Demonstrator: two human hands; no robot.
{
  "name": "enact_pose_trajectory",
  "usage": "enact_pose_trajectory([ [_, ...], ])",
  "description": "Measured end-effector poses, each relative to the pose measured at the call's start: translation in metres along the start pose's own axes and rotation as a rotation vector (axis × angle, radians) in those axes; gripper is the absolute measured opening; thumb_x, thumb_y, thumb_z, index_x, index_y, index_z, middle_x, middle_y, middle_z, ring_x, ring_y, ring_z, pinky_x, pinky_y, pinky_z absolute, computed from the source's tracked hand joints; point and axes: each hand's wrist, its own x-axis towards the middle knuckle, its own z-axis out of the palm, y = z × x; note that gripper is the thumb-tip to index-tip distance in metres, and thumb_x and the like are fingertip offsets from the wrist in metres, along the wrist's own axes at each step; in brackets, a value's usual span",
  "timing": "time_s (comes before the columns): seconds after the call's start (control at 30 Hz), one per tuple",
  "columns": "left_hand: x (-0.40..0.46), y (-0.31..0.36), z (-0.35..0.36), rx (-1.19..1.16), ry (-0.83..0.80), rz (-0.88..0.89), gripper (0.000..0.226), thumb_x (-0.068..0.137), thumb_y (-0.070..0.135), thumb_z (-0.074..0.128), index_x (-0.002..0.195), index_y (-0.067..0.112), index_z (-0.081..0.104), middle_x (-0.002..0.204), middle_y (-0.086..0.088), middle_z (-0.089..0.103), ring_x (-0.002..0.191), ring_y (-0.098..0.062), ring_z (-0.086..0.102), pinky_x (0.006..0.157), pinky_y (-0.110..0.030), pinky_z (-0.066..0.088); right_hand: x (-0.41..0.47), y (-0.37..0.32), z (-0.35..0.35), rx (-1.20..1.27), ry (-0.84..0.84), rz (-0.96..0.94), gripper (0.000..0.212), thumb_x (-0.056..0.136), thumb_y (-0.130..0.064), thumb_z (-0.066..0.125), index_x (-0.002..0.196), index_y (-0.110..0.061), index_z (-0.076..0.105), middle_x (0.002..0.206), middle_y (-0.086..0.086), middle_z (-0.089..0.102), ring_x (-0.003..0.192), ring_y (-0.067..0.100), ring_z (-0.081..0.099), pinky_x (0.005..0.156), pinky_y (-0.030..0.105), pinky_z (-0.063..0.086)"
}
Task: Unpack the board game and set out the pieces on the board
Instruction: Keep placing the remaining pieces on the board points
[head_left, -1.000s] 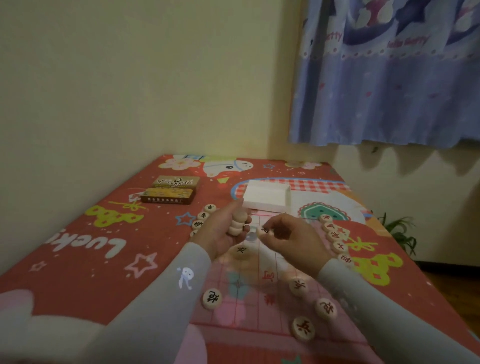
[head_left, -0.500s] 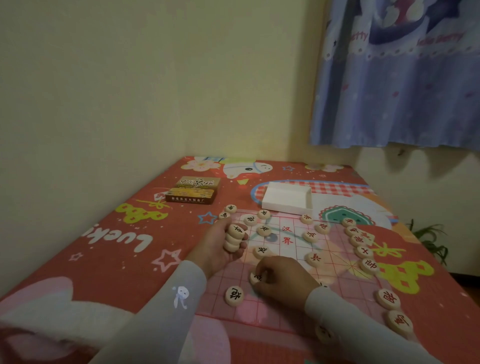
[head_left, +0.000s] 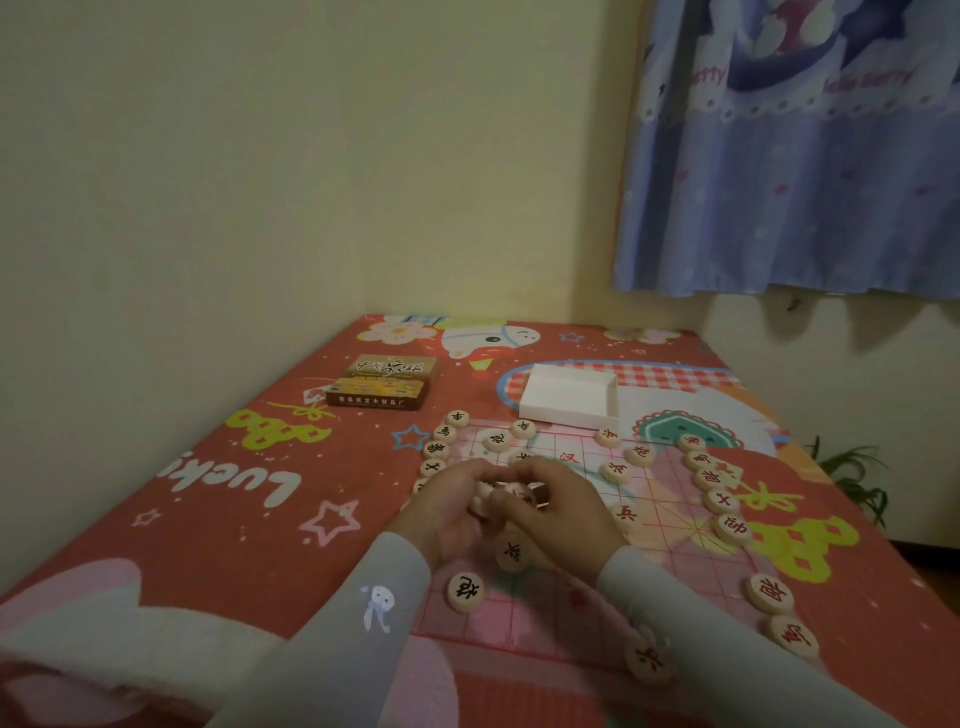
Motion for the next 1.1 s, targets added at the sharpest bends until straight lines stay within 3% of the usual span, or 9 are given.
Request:
enact_pose_trajectory([
  [0.23, 0.002, -0.002, 0.013, -0.04, 0.097, 0.013, 0.013, 0.086, 0.0, 0.052, 0.096, -0.001, 0.06, 0.067, -0.009, 0.06, 0.037, -0.008, 0.045, 0.034, -0.015, 0.034, 0.002, 0.004, 0.002, -0.063, 0.056, 0.053, 0.012, 0.083, -0.035, 0.07, 0.092, -0.027, 0.071, 0.089, -0.012, 0.058, 0.088, 0.008, 0.053, 0.07, 0.016, 0.039],
  [0.33, 0.002, -0.003, 0.014, -0.022, 0.065, 0.026, 0.008, 0.088, 0.0, 0.053, 0.093, -0.002, 0.059, 0.062, -0.01, 0.06, 0.041, -0.011, 0.052, 0.036, -0.015, 0.038, 0.003, 0.008, -0.005, 0.099, 0.065, 0.153, 0.009, 0.082, -0.031, 0.073, 0.083, -0.023, 0.069, 0.086, -0.006, 0.066, 0.075, 0.015, 0.065, 0.058, 0.025, 0.052],
  [0.43, 0.004, -0.003, 0.011, -0.004, 0.084, 0.04, 0.006, 0.089, 0.0, 0.055, 0.094, -0.003, 0.056, 0.065, -0.013, 0.057, 0.051, -0.016, 0.052, 0.038, -0.017, 0.043, 0.001, 0.015, -0.017, 0.296, 0.092, 0.263, 0.018, 0.085, -0.027, 0.071, 0.084, -0.01, 0.066, 0.075, 0.001, 0.067, 0.065, 0.022, 0.066, 0.049, 0.02, 0.048],
  [0.53, 0.007, -0.002, 0.01, -0.057, 0.085, 0.056, 0.009, 0.087, -0.002, 0.057, 0.095, -0.002, 0.054, 0.069, -0.014, 0.055, 0.057, -0.018, 0.054, 0.043, -0.02, 0.049, -0.003, 0.02, -0.027, 0.465, 0.08, 0.319, 0.022, 0.086, -0.021, 0.07, 0.084, 0.001, 0.066, 0.068, 0.006, 0.066, 0.067, 0.025, 0.065, 0.056, 0.022, 0.053],
  [0.6, 0.007, 0.0, 0.008, -0.093, 0.079, 0.069, 0.012, 0.085, -0.003, 0.058, 0.096, -0.002, 0.053, 0.072, -0.014, 0.055, 0.061, -0.018, 0.055, 0.049, -0.024, 0.053, -0.007, 0.021, -0.032, 0.507, 0.039, 0.33, 0.015, 0.082, -0.015, 0.074, 0.09, -0.003, 0.069, 0.075, 0.006, 0.068, 0.07, 0.021, 0.066, 0.063, 0.024, 0.057],
  [0.7, 0.002, 0.009, 0.004, -0.1, 0.076, 0.094, 0.011, 0.085, -0.002, 0.054, 0.096, -0.003, 0.055, 0.078, -0.016, 0.053, 0.067, -0.021, 0.055, 0.052, -0.027, 0.055, -0.011, 0.02, -0.033, 0.406, -0.028, 0.32, 0.031, 0.076, -0.01, 0.078, 0.104, -0.009, 0.067, 0.091, 0.002, 0.068, 0.071, 0.011, 0.068, 0.067, 0.022, 0.058],
  [0.83, -0.009, 0.027, -0.008, -0.078, 0.09, 0.139, 0.014, 0.088, 0.0, 0.053, 0.102, -0.005, 0.056, 0.083, -0.017, 0.055, 0.07, -0.024, 0.056, 0.054, -0.029, 0.057, -0.011, 0.017, -0.026, 0.335, -0.051, 0.264, 0.038, 0.077, -0.024, 0.077, 0.112, -0.013, 0.067, 0.103, -0.001, 0.066, 0.08, 0.019, 0.072, 0.082, 0.044, 0.059],
  [0.97, -0.018, 0.037, -0.019, -0.063, 0.12, 0.163, 0.022, 0.09, 0.003, 0.055, 0.111, -0.005, 0.056, 0.086, -0.02, 0.058, 0.07, -0.025, 0.059, 0.049, -0.026, 0.055, -0.012, 0.015, -0.018, 0.109, -0.088, 0.138, 0.04, 0.077, -0.047, 0.073, 0.112, -0.028, 0.068, 0.109, -0.013, 0.066, 0.096, 0.007, 0.065, 0.09, 0.036, 0.055],
  [1.1, -0.023, 0.038, -0.021, -0.06, 0.115, 0.177, 0.026, 0.092, 0.004, 0.053, 0.115, -0.006, 0.056, 0.092, -0.022, 0.059, 0.072, -0.026, 0.06, 0.047, -0.025, 0.054, -0.018, 0.01, -0.017, 0.048, -0.097, 0.089, 0.034, 0.082, -0.043, 0.07, 0.112, -0.026, 0.068, 0.105, -0.013, 0.068, 0.096, 0.003, 0.062, 0.089, 0.029, 0.052],
])
